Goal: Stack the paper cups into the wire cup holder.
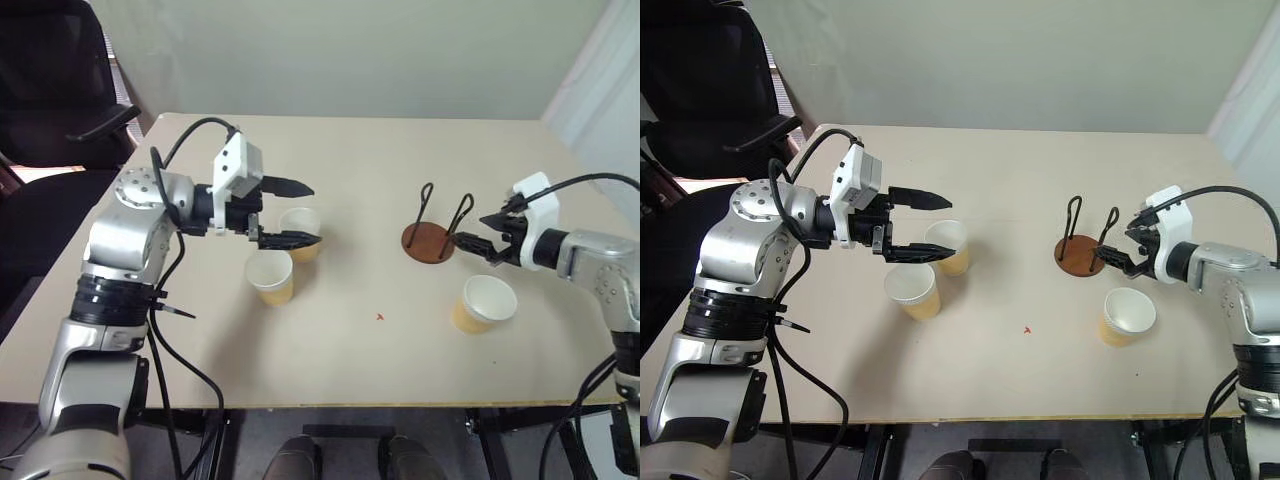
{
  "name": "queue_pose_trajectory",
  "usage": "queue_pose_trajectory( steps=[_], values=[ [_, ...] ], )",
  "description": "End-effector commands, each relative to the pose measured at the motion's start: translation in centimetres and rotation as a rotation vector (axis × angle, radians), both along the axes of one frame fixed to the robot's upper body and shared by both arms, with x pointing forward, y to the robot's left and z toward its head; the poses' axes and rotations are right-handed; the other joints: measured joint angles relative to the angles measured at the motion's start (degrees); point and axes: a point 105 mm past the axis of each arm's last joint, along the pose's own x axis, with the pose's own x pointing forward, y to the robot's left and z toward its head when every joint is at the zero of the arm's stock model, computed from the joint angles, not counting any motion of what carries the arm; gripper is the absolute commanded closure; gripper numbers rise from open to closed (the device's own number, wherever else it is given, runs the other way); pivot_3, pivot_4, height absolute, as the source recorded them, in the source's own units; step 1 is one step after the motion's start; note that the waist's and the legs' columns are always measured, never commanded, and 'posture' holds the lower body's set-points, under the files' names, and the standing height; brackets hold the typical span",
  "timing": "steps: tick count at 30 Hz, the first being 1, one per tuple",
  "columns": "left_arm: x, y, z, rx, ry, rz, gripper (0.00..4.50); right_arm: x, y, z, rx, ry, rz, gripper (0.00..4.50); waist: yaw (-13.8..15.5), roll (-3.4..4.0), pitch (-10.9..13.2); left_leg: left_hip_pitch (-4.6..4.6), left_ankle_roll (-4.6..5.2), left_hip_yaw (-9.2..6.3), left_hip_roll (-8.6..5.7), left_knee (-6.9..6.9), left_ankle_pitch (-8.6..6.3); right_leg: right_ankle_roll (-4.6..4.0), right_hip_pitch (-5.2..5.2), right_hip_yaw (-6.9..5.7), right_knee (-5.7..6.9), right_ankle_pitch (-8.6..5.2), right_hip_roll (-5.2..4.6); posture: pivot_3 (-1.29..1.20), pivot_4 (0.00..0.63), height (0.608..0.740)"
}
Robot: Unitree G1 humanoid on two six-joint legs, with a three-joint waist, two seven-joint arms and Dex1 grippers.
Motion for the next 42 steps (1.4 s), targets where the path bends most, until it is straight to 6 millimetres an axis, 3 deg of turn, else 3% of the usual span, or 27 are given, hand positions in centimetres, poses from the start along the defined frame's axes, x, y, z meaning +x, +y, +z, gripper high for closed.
queue_pose_trajectory(
  steps=[1,2,4,14,15,21,25,28,32,42],
  values=[
    [-0.5,-0.2,1.1,-0.01,-0.045,-0.022,0.0,1.0,0.3,1.3,0.008,-0.064,-0.01,0.03,-0.05,0.0,0.0,0.0,0.0,0.0,0.0,0.0,0.0,0.0,0.0,0.0,0.0,0.0,0.0,0.0,0.15,0.74],
    [-0.5,-0.2,1.1,-0.01,-0.045,-0.022,0.0,1.4,0.4,1.2,0.016,-0.07,-0.018,0.03,-0.07,0.0,0.0,0.0,0.0,0.01,0.0,-0.01,0.0,0.0,0.0,0.0,-0.01,0.0,0.0,0.0,0.15,0.74],
    [-0.5,-0.2,1.2,-0.009,-0.046,-0.023,0.0,1.8,0.6,1.2,0.027,-0.078,-0.028,0.63,-0.07,0.0,0.0,0.0,0.0,0.0,0.01,-0.01,0.0,0.0,-0.02,0.0,0.0,0.0,0.0,0.0,0.15,0.74],
    [-0.6,-0.1,0.8,0.009,-0.023,-0.032,0.0,1.9,1.5,2.0,0.052,-0.108,-0.003,4.28,-0.04,0.0,0.0,-0.06,0.0,0.0,0.0,-0.02,0.0,-0.01,-0.04,-0.02,-0.03,0.0,0.0,0.0,0.15,0.74],
    [-0.6,-0.2,0.7,0.014,-0.017,-0.039,0.0,1.8,1.6,2.3,0.053,-0.116,0.005,4.46,-0.06,0.0,0.0,-0.06,0.0,0.0,0.0,-0.01,0.0,-0.01,-0.04,-0.02,-0.02,0.0,0.0,0.0,0.15,0.74],
    [-1.4,-0.8,0.0,0.058,0.01,-0.105,0.0,0.3,3.1,3.7,0.038,-0.139,0.103,4.46,-0.05,0.0,0.0,-0.11,-0.02,-0.01,0.0,-0.02,0.01,-0.01,-0.09,-0.03,-0.02,0.0,0.0,0.0,0.15,0.74],
    [-2.6,-0.6,-0.5,0.115,0.038,-0.159,0.0,-3.7,6.2,4.4,-0.026,-0.119,0.313,4.46,-0.04,0.01,0.0,-0.3,-0.04,0.01,0.0,-0.05,0.01,-0.01,-0.26,-0.05,-0.05,-0.01,0.0,0.0,0.15,0.74],
    [-3.5,-0.3,-1.0,0.15,0.068,-0.187,0.0,-5.8,7.4,4.7,-0.05,-0.103,0.388,4.46,-0.07,0.01,0.0,-0.3,-0.08,0.03,0.01,-0.14,-0.01,-0.01,-0.27,-0.04,-0.14,-0.02,0.02,0.0,0.15,0.74],
    [-4.3,-0.4,-1.7,0.177,0.091,-0.223,0.0,-7.7,8.5,3.3,-0.109,-0.058,0.46,4.46,0.21,0.0,0.0,-0.29,-0.07,-0.01,0.01,-0.05,-0.01,-0.01,-0.22,-0.03,-0.12,-0.02,0.01,0.0,0.15,0.74],
    [-5.5,-0.2,-2.0,0.213,0.128,-0.256,0.0,-9.9,9.6,0.7,-0.126,0.018,0.56,4.46,0.05,0.0,0.0,-0.19,-0.05,-0.02,0.02,0.01,0.1,-0.03,-0.2,-0.01,0.04,0.02,-0.02,0.0,0.15,0.74]
  ],
)
